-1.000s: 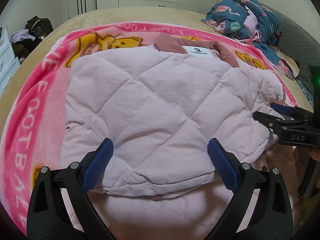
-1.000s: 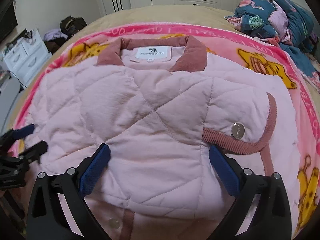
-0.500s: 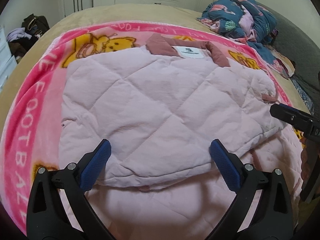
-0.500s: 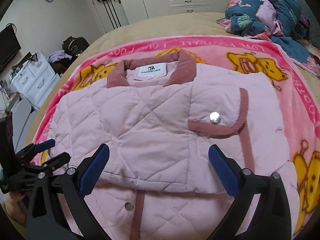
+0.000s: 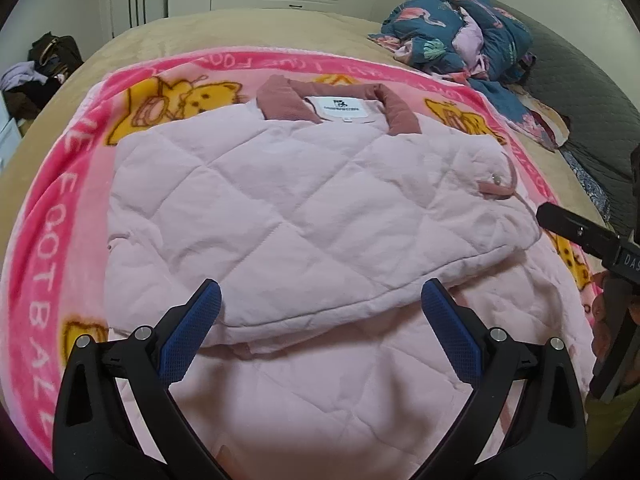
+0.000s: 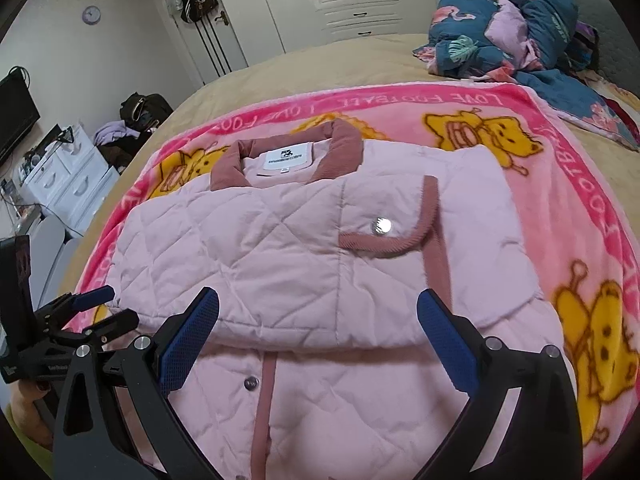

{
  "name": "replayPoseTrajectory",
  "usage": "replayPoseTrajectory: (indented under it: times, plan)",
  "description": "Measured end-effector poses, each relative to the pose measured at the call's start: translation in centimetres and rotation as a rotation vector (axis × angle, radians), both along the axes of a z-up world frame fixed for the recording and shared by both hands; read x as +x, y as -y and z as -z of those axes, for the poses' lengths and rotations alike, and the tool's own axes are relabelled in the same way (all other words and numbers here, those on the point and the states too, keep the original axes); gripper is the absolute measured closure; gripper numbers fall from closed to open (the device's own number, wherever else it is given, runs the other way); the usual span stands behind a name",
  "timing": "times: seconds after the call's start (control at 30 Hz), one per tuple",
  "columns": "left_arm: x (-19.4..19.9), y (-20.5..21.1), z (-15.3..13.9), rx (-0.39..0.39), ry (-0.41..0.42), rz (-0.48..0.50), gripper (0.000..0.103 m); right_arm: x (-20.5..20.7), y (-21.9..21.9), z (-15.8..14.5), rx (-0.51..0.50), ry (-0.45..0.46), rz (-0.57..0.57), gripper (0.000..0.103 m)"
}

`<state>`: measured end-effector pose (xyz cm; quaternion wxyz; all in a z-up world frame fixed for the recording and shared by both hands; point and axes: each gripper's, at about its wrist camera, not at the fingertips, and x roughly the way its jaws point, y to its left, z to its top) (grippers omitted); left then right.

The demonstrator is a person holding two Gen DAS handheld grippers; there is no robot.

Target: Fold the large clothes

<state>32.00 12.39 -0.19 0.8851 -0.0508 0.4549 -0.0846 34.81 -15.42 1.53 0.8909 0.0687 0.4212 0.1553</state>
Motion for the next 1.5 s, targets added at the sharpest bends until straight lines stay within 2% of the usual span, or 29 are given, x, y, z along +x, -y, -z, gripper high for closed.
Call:
replayPoseTrajectory:
  times: [0.23,0.63,0.83,0.97,1.17,1.5]
  plan:
    - [-1.3,1.1,-1.4,-0.039,0.007,0.024,0.009,-2.6,1.5,-1.1,0.006,0.026,0.02,0.004]
    - [-3.9,1.6,-1.4,-0.028,0.01,0.027,0.009,-6.2,3.9,-2.4,0.018,0.053,0.067,0.004]
    - [-6.1,1.3,-0.4,-0.009,-0.004,0.01,0.009,-8.0,5.1,-2.0,0.008,0.051,0.09,0.004]
    - [-7.4,1.9,-0.6,0.033,0.003,0.015,0.009,-9.6,5.7,-1.9,-0.001,0.049,0.095,0.004]
    - [-10.3,2.5,-1.1,0.022,0.036,0.0,0.009,-11.8,6.5,-1.7,-0.027,0.048,0.077,0.004]
    - [-14.7,3.2,-1.2,0.012,0.054,-0.032,0.009,-15.0,7.5,-1.3,-0.015,0.038,0.063,0.004]
